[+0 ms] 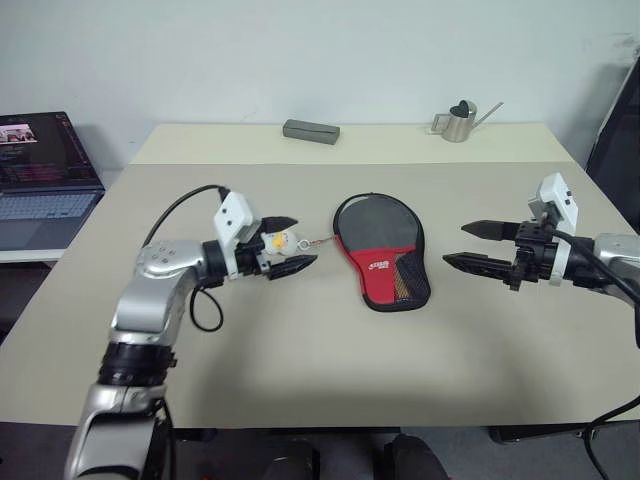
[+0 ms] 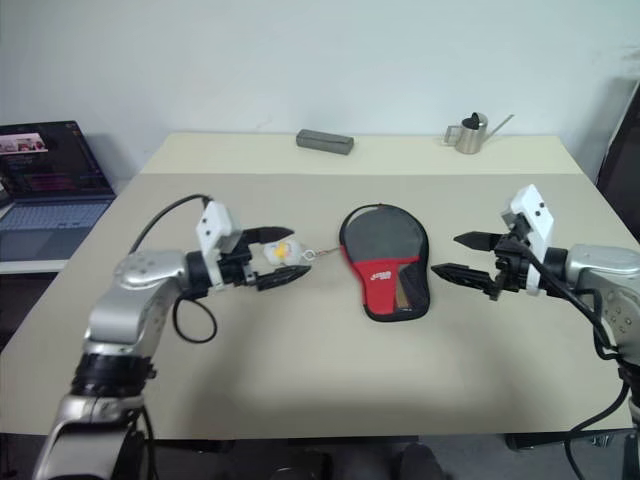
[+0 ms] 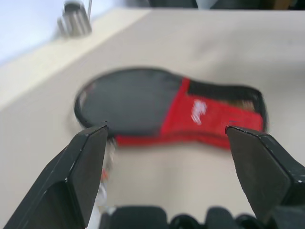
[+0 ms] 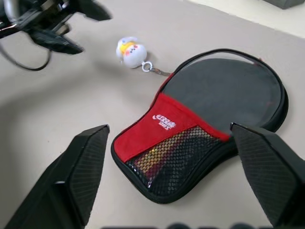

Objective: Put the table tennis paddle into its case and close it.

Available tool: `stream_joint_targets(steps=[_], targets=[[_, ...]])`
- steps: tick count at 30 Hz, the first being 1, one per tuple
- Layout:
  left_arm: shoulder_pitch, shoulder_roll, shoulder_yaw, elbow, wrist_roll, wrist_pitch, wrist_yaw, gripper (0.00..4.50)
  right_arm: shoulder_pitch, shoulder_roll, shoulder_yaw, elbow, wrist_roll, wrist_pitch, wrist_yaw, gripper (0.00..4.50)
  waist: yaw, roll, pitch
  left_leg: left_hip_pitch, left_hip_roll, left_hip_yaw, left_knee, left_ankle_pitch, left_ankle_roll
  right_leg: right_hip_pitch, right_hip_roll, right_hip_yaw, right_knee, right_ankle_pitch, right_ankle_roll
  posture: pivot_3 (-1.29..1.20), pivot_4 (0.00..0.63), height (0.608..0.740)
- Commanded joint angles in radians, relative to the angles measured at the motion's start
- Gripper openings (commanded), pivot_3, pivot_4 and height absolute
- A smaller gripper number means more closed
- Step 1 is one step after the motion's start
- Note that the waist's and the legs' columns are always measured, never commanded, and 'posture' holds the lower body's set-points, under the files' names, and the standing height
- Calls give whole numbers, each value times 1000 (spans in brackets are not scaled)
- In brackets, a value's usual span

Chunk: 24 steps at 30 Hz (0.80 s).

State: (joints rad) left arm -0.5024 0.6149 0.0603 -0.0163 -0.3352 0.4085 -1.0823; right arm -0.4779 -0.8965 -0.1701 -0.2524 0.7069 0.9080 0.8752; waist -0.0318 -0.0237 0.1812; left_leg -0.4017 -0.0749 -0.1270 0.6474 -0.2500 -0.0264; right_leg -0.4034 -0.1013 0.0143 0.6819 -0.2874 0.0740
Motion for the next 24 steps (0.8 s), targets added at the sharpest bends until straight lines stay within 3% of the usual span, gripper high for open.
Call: stream_joint_targets(steps=[1, 11, 15, 24], targets=[[25, 56, 57, -121, -84, 69, -8, 4296, -15, 29, -14, -9, 1, 19, -57, 4486, 0, 0, 0, 0, 0, 0, 0, 0, 0, 0, 0, 0, 0, 0, 0, 0, 150, 740], [15, 111, 78, -102, -101, 71, 34, 4296, -87, 239, 45, 22, -26, 134, -293, 4486, -2, 0, 0, 1, 0, 0, -1, 0, 0, 0, 1, 0, 0, 1, -1, 0, 150, 740], [-5, 106, 60, -94, -97, 64, 34, 4296, -138, 326, 94, 154, -141, 121, -423, 4486, -1, 0, 0, 1, 0, 0, 0, 1, -2, 0, 0, 1, 0, 1, -1, 0, 150, 740], [-14, 104, 39, -97, -96, 57, 33, 4296, -208, 415, 161, 381, -305, -19, -454, 4486, -5, 0, 0, 1, 0, 1, -1, 1, -2, -1, 1, 1, 0, 1, -1, 0, 150, 740]])
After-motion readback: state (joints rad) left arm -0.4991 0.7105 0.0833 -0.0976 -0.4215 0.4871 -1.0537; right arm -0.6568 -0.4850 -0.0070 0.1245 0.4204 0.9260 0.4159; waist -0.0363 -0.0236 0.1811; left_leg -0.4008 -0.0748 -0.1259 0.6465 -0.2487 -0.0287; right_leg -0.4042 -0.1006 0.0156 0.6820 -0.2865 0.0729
